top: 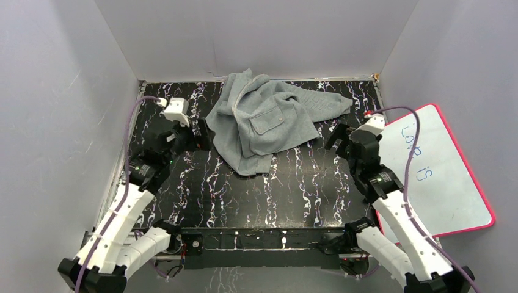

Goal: Zip up the jacket

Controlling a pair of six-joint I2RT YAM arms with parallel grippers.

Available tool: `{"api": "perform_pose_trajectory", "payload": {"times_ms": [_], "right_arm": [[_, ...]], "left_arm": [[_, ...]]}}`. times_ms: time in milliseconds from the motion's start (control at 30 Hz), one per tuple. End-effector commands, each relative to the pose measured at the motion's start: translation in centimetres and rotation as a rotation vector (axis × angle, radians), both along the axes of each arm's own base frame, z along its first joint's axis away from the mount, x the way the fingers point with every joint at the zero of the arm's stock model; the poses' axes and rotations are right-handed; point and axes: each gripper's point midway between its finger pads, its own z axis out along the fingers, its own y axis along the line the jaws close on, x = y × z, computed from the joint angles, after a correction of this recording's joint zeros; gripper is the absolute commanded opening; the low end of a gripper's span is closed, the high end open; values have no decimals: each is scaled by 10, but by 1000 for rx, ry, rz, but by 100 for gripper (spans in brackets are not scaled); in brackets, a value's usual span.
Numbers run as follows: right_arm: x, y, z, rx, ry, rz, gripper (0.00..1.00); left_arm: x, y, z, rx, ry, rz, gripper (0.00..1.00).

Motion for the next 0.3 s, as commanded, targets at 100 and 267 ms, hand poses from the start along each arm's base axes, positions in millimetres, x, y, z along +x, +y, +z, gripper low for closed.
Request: {"api": "perform_pose_trajectory", "payload": {"times_ms": [100, 267], "right_arm": [[-12, -5, 105, 4, -165, 38, 98], [-10, -2, 108, 39, -90, 14, 98]], "left_arm": [[-31, -11, 87, -165, -39, -59, 98], [-40, -7, 99, -172, -64, -56, 98]]}}
